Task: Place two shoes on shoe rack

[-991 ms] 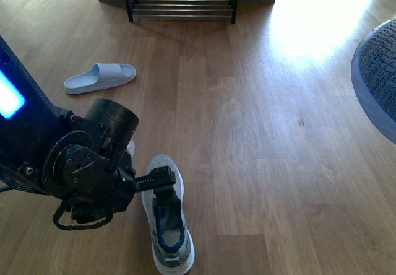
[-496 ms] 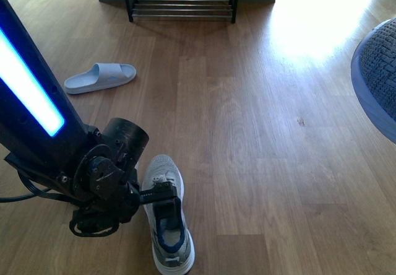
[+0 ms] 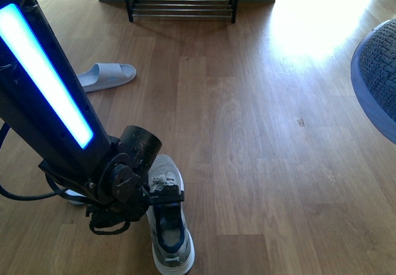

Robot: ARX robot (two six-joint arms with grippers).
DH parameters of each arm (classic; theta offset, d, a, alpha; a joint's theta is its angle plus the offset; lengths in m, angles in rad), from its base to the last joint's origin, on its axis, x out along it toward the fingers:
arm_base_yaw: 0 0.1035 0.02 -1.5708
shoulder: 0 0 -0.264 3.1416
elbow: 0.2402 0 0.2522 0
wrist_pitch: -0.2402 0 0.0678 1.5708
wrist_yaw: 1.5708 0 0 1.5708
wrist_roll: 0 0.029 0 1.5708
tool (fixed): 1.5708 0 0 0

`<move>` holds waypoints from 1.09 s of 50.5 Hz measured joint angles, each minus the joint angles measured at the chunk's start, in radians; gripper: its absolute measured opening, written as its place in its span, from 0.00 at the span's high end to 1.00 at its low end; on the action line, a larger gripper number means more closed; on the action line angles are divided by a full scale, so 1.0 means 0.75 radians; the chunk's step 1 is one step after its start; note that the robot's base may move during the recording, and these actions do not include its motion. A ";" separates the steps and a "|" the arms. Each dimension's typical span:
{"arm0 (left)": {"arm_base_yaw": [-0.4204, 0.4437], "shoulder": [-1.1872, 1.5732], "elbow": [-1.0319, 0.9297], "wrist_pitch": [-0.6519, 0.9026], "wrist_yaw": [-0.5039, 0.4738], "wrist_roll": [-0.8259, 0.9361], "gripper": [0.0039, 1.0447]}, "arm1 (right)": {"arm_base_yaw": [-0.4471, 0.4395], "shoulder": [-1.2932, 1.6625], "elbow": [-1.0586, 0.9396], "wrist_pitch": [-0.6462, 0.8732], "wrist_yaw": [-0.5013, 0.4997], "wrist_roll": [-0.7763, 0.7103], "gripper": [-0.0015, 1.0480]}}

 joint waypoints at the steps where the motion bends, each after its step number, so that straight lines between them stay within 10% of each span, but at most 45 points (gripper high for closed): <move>1: -0.001 0.000 0.001 0.002 -0.004 0.002 0.16 | 0.000 0.000 0.001 0.000 0.000 0.000 0.99; 31: 0.007 0.005 0.001 -0.011 -0.083 0.013 0.99 | 0.000 0.000 0.000 0.000 0.001 0.000 0.99; 55: 0.014 -0.081 -0.072 0.014 -0.141 0.040 0.99 | 0.000 0.000 0.000 0.000 0.000 0.000 0.99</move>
